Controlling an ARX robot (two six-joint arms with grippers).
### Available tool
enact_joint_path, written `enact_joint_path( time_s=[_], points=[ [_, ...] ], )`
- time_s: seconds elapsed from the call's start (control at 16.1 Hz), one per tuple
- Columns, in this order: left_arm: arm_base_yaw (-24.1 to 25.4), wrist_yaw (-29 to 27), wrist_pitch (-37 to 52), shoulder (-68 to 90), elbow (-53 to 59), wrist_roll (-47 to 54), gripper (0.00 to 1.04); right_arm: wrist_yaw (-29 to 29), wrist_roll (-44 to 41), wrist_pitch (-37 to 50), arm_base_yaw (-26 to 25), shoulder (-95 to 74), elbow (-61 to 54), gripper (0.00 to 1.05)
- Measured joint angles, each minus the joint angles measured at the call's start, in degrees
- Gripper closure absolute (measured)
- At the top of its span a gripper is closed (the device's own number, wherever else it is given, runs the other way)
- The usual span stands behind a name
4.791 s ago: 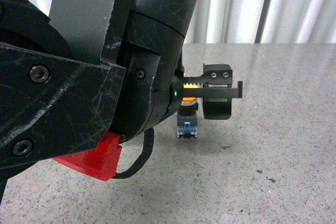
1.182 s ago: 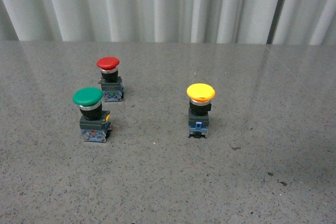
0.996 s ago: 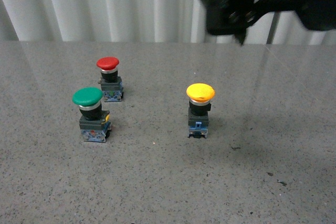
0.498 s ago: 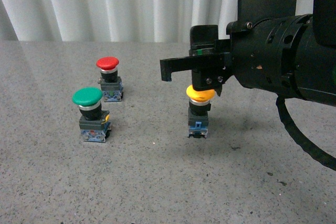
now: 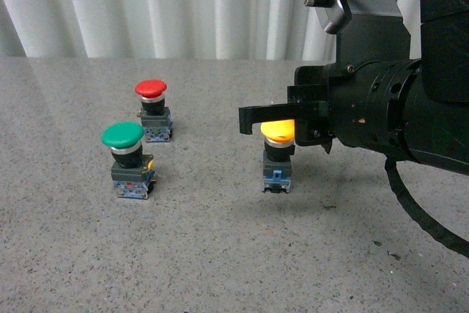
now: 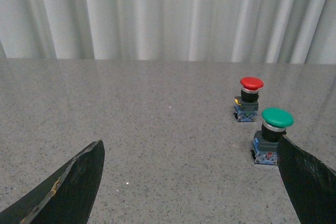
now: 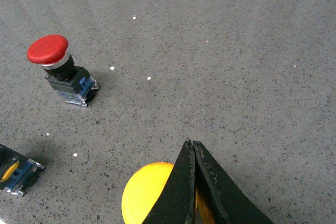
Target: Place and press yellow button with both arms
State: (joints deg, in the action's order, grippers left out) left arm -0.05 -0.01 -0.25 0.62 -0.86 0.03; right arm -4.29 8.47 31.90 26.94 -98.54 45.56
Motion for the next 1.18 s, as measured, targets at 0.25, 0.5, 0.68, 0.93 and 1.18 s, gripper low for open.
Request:
enact_joint_path(
  time_s=[0.25,0.5,0.68,0.93,1.18],
  points=[
    [0.00,0.00,0.00,0.00,0.00,0.00,0.07,0.02,0.09,0.66,-0.02,-1.46,-0.13,1.03],
    [0.00,0.00,0.00,0.00,0.00,0.00,0.07,0.31,0.52,1.49,-0.39,-2.58,-0.20,1.03],
    [0.00,0.00,0.00,0.00,0.00,0.00,0.07,0.63,0.52,1.42,-0.39,-2.62,-0.17,1.03],
    [0.00,-0.02,0.00,0.00,0.00,0.00,0.07,0.90,0.42,0.76,-0.13,-2.62,-0.20,1.03],
    [0.00,0.00,0.02,0.00,0.00,0.00,0.07,0.70,-0.94,-1.68,0.83,-2.58,0.00,1.03]
  ],
)
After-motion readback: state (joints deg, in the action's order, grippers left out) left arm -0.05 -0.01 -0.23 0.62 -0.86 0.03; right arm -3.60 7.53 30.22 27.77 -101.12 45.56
